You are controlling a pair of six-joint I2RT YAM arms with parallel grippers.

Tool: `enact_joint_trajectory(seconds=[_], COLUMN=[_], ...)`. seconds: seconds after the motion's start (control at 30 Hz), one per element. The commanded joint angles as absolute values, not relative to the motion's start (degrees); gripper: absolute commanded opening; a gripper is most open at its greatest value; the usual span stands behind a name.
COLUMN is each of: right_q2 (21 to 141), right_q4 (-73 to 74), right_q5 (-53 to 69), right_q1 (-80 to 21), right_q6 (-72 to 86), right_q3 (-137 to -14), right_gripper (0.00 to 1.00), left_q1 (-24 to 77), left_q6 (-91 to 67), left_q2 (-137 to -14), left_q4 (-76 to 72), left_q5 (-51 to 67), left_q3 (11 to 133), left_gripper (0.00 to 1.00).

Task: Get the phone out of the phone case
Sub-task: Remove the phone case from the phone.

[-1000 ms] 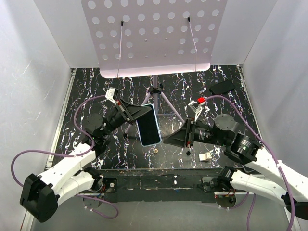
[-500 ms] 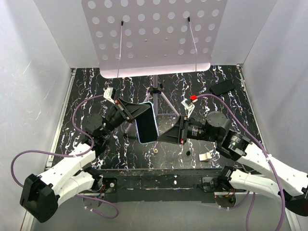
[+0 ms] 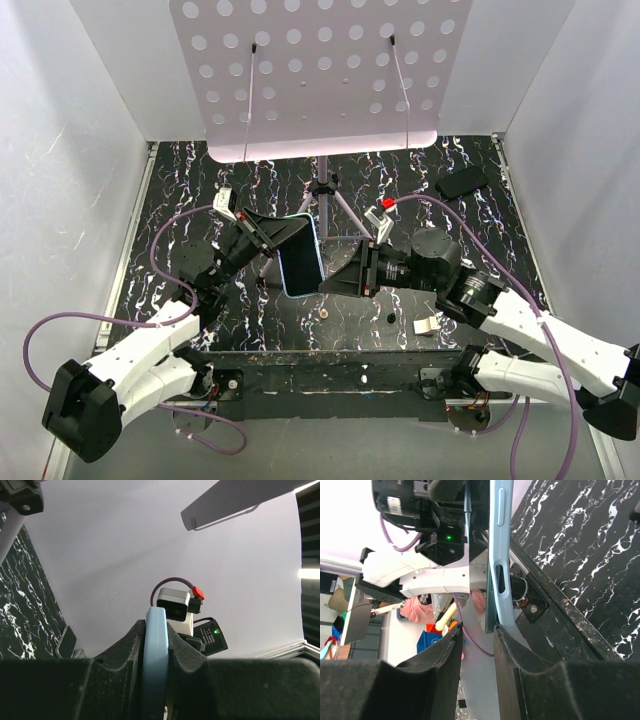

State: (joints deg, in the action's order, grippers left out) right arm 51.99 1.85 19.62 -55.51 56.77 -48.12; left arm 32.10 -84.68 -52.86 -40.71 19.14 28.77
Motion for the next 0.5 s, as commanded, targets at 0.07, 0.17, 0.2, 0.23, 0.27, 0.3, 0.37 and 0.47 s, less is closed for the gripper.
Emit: enact_joint_trajectory(seconds=[0.07, 0.17, 0.2, 0.23, 0.27, 0.3, 0.37, 0.47], right_q2=[57.48, 58.8, 58.89, 58.97, 59.41, 59.85, 60.03, 59.77], right_q4=[2.81, 3.78, 3.08, 2.03, 0.98, 0.53, -3.84, -10.7], right_q5=[14.42, 13.19, 12.75, 13.01, 13.44, 13.53, 14.58, 18.18], right_q1=[-55.37, -55.37, -55.37, -55.37, -55.28, -55.2, -54.85, -53.01], right_q6=[52.91, 51.68, 51.85, 52.2, 52.64, 53.34, 55.79, 60.19], right_q3=[-49.92, -50.62, -50.71, -50.8, -51.32, -51.76, -51.68, -49.75], right_gripper=[0.4, 0.4, 0.4, 0.4, 0.4, 0.38, 0.35, 0.26], left_q1=[32.78, 32.78, 32.87, 32.96, 33.13, 33.48, 34.36, 36.29], left_q6=[-91.58, -92.2, -91.85, -91.58, -91.15, -90.62, -88.69, -84.48], left_q2=[-51.5, -50.98, -51.06, -51.15, -51.41, -51.68, -52.12, -52.03], left_q4=[-47.11, -47.29, -46.68, -46.15, -45.97, -46.4, -45.71, -42.37], left_q5=[16.79, 16.52, 16.96, 17.57, 17.84, 18.36, 19.77, 21.27], left_q3=[29.53, 29.18, 29.35, 29.88, 29.97, 30.23, 30.93, 32.08], left_gripper=[0.0, 0.0, 0.0, 0.0, 0.0, 0.0, 0.0, 0.0])
